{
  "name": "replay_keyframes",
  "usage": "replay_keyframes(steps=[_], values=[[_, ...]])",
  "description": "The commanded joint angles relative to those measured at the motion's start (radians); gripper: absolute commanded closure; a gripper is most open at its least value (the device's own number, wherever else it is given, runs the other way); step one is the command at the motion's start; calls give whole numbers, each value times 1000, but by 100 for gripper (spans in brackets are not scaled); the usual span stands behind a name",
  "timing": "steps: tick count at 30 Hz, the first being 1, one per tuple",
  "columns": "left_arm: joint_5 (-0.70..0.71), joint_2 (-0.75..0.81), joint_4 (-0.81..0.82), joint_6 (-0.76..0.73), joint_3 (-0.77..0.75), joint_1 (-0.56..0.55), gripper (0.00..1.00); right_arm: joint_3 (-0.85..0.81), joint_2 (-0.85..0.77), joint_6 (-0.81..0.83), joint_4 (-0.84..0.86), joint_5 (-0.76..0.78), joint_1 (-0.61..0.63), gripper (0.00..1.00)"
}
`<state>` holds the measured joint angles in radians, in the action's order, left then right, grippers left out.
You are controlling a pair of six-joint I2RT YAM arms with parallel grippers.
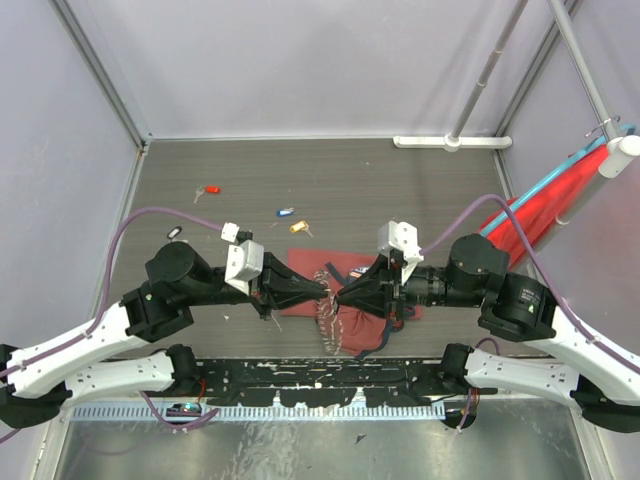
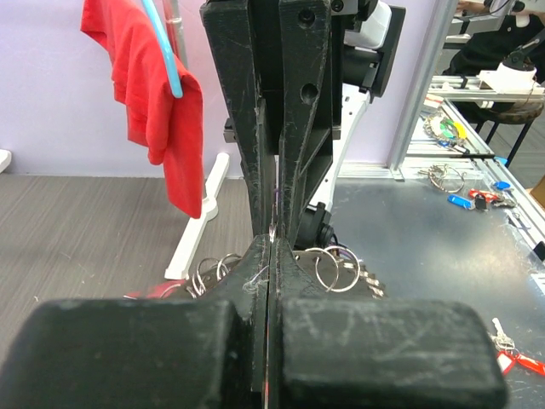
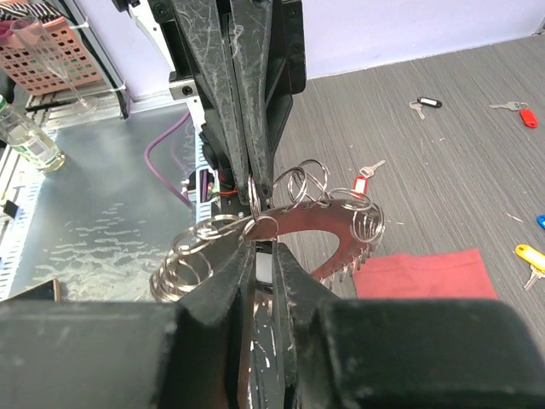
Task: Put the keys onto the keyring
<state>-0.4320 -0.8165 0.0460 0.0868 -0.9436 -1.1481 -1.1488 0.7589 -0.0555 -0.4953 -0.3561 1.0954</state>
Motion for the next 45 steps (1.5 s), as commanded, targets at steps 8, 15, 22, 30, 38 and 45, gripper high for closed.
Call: replay_keyframes(steps=[8, 15, 22, 30, 38, 45], values=[[-4, 4, 52, -1, -19, -2, 100, -25, -10, 10, 18, 0, -4, 57], [-13, 4, 55, 1, -21, -2, 100, -26, 12, 17, 17, -30, -2, 56], [-13, 6, 58, -1, -21, -2, 100, -19, 36, 15, 18, -60, -3, 55], [-10, 14, 55, -1, -20, -1, 100, -9, 35, 11, 25, -51, -3, 64], [-8, 14, 55, -1, -17, -2, 100, -20, 9, 8, 10, -6, -4, 79], [-11, 3, 52, 1, -20, -1, 100, -40, 1, 11, -9, 17, -4, 81]])
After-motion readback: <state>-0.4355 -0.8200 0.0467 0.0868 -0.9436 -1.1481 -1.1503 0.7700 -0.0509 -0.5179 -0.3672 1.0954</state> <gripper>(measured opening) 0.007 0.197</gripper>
